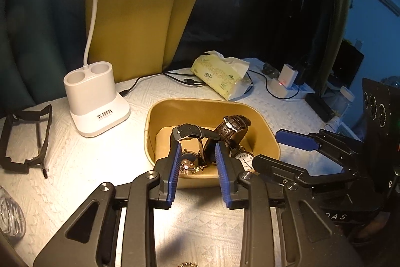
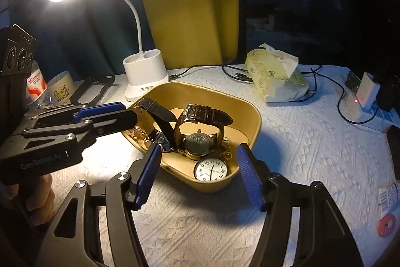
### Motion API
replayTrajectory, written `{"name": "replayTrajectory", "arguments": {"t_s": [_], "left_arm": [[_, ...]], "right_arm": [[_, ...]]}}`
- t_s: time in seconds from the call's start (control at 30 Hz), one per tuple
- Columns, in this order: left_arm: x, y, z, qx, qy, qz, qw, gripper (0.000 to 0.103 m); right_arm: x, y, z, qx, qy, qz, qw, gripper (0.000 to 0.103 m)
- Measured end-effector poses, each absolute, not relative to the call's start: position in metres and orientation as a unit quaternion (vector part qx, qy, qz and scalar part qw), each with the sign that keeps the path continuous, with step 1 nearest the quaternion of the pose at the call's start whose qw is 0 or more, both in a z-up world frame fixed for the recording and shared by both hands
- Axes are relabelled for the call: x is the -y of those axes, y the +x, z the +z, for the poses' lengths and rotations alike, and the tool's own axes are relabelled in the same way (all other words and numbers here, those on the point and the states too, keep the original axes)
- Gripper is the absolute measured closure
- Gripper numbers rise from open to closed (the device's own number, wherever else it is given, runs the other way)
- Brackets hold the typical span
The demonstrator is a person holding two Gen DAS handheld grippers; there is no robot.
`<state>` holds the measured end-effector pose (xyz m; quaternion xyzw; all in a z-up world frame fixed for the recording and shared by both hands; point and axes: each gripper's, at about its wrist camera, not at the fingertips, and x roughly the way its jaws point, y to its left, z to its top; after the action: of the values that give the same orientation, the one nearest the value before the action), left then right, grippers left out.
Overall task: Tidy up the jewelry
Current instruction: 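Carry the bracelet and pocket watch over the basket and open both grippers, then move the left gripper to the gold red-stone bracelet while the right gripper moves to a black charm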
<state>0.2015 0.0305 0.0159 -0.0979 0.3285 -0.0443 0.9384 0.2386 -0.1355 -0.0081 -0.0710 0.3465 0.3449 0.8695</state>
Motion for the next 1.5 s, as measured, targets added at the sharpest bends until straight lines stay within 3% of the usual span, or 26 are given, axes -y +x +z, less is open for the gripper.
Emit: {"name": "replayTrajectory", "arguments": {"t_s": [0.73,1.5], "left_arm": [[-0.039,0.129,0.030,-0.307,-0.104,-0.034,0.945,0.073],[-0.052,0.066,0.004,-0.321,-0.129,-0.015,0.938,0.073]], "right_arm": [[0.159,0.173,0.004,-0.329,-0.082,0.317,0.886,0.040],[0.179,0.111,-0.018,-0.354,-0.094,0.296,0.882,0.040]]}}
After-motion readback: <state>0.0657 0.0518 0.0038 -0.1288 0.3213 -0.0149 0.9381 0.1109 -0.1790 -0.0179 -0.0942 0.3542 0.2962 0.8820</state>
